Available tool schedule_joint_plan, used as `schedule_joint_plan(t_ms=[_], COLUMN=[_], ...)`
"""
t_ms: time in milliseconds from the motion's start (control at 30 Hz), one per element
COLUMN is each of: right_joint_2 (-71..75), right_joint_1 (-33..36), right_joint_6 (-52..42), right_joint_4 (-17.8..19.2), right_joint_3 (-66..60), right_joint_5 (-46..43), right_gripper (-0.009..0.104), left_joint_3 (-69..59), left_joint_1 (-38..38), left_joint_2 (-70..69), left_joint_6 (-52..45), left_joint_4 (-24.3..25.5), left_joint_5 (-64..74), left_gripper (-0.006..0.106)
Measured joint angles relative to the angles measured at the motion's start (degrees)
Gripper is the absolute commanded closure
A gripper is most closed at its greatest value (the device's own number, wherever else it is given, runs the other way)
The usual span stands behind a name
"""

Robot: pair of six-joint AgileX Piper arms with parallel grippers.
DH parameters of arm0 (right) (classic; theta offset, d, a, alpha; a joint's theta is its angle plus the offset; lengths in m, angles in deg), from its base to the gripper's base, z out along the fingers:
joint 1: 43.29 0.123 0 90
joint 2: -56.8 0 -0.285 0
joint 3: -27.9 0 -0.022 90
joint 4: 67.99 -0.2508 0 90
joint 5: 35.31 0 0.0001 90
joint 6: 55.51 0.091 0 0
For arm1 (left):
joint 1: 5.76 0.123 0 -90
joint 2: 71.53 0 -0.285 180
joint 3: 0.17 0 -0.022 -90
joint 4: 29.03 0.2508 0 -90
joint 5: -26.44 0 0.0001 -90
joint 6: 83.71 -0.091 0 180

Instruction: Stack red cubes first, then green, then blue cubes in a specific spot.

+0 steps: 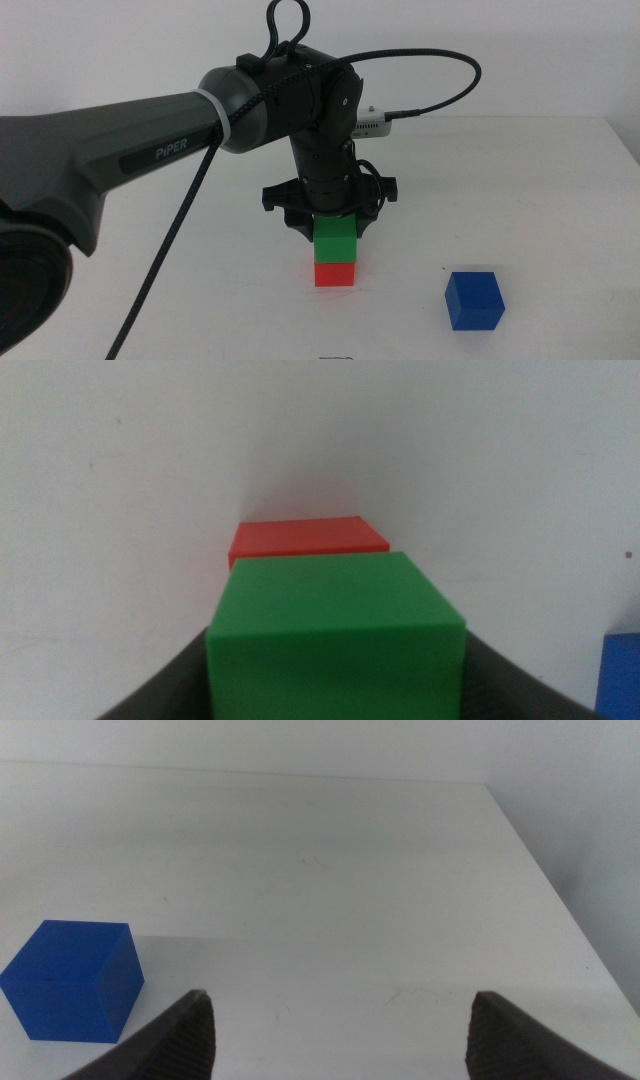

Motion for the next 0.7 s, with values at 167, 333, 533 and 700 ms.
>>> schedule_joint_plan(t_ms=[167,333,533,700], right_joint_2=[0.0,0.0,0.0,0.0], right_joint_1=[0.0,0.0,0.0,0.0], right_joint_6=[0.0,0.0,0.0,0.0], right_joint_4=[0.0,0.0,0.0,0.0], right_joint_3=[0.0,0.0,0.0,0.0], right_joint_5=[0.0,0.0,0.0,0.0], right_gripper=[0.031,0.031,0.031,0.031], left_joint_3=[0.0,0.0,0.0,-0.35], left_joint_1=[0.0,0.0,0.74,5.93], left_joint_2=[0.0,-1.11,-9.49,-19.16], left_joint_6=[-0.26,-1.87,-17.48,-37.74], left_joint_4=[0.12,0.37,0.9,-4.71], left_joint_5=[0.22,1.24,1.37,4.71], left_gripper=[0.007,0.007,0.007,0.007])
